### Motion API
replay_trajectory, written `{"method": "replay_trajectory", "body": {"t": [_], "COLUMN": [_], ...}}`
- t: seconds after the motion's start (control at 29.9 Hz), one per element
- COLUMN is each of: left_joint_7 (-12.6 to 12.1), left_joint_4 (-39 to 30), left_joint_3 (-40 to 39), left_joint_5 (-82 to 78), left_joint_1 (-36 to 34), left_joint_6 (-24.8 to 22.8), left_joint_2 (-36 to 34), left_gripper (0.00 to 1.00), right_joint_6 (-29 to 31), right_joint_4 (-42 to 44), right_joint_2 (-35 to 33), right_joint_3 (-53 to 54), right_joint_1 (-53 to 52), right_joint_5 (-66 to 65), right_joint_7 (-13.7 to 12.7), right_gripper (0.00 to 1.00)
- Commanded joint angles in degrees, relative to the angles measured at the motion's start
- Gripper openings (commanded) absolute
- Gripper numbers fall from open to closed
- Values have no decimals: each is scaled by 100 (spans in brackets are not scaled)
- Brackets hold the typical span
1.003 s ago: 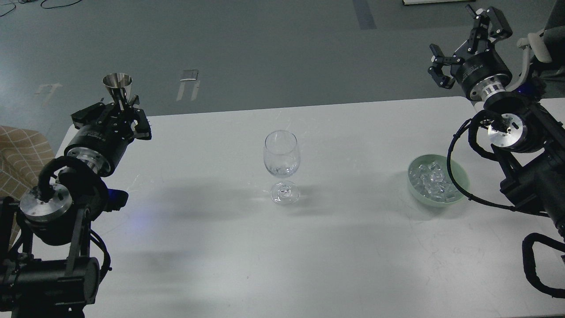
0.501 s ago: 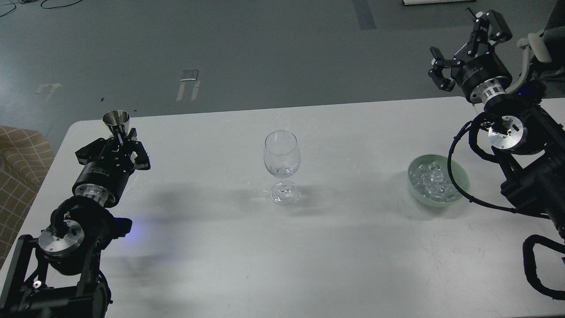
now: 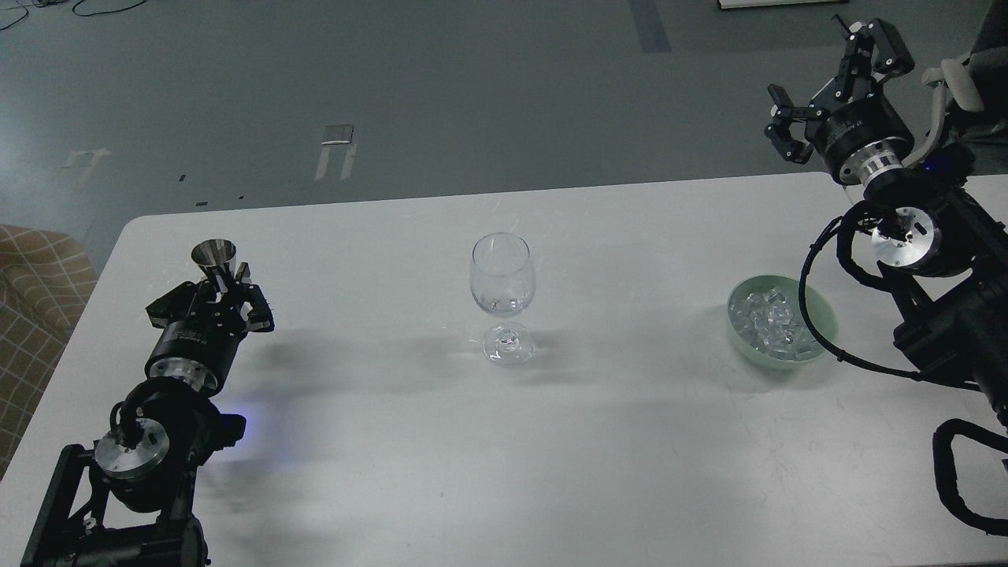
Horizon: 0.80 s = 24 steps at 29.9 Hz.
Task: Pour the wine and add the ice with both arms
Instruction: 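Lower the jigger onto the table beside the glass with the left gripper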
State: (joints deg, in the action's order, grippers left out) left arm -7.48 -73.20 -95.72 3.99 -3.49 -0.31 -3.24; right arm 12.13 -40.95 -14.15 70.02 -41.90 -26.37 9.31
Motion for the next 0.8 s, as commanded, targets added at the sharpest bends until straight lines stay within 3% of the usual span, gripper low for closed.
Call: {"method": "replay_trajectory", "body": {"t": [0.0, 0.23, 0.77], "left_joint_7": [36, 98, 107], "left_joint_4": [78, 377, 623], "left_joint_3": [1, 1, 10], "left_joint_5": [-21, -39, -188], "left_joint_1": [-2, -2, -2], "left_joint_6": [-74, -320, -390], "left_joint_2": [17, 17, -1], "left_gripper": [25, 25, 29], "right_joint_6": [0, 0, 0], "right_joint_4": [-1, -1, -1], "right_joint_2": [0, 0, 0], "right_joint_3": [2, 2, 2], "right_joint_1": [6, 15, 24], "right_joint_5": [0, 0, 0], "right_joint_7": [0, 9, 1], "right_gripper": [100, 100, 100]}}
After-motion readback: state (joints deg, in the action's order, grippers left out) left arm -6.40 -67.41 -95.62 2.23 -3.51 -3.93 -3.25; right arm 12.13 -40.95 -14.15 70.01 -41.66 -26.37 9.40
